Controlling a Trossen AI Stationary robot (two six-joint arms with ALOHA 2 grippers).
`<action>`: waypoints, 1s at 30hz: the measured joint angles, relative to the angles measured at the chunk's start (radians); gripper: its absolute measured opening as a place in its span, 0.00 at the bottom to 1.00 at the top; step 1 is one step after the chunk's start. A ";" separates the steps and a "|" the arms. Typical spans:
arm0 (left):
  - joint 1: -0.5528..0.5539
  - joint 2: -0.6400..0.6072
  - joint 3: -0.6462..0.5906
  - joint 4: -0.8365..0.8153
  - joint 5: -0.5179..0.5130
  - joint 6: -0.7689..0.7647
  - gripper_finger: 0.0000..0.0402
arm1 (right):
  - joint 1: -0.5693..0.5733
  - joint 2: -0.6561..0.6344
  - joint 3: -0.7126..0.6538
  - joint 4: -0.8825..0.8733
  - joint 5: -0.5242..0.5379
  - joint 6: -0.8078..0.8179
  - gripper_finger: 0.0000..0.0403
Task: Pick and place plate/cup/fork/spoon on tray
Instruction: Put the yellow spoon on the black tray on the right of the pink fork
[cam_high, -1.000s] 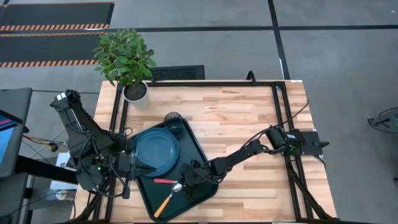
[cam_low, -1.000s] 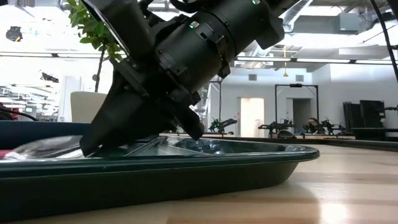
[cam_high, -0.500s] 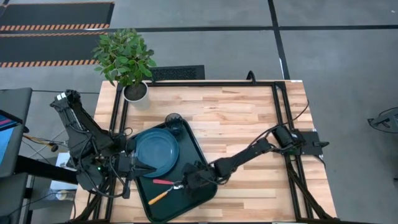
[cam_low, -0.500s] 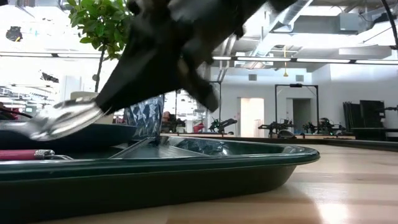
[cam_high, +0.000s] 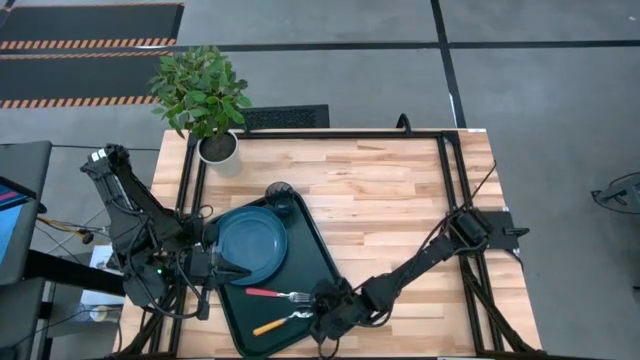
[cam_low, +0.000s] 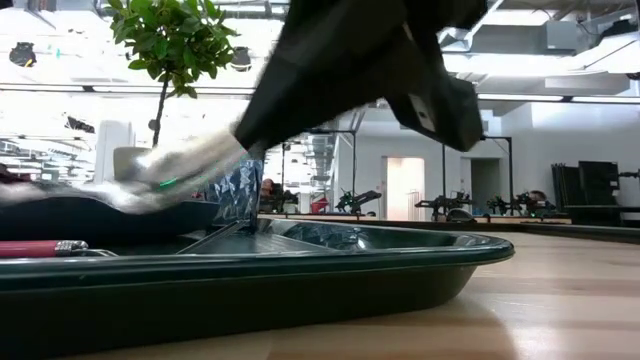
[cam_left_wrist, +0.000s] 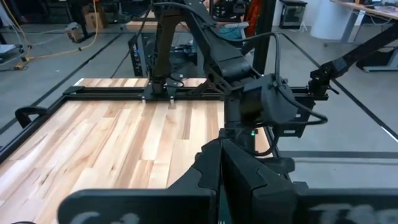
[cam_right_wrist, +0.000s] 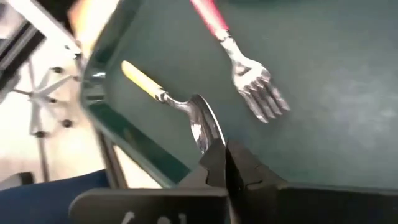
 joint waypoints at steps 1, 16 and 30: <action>0.000 0.000 0.000 0.001 0.000 0.000 0.00 | -0.001 0.000 0.000 -0.020 0.002 0.013 0.02; 0.000 0.000 0.000 0.000 0.000 0.000 0.00 | -0.015 0.000 0.001 -0.026 -0.077 0.049 0.03; 0.000 0.001 0.000 0.000 -0.003 0.003 0.00 | -0.027 0.035 0.000 -0.016 -0.105 0.054 0.10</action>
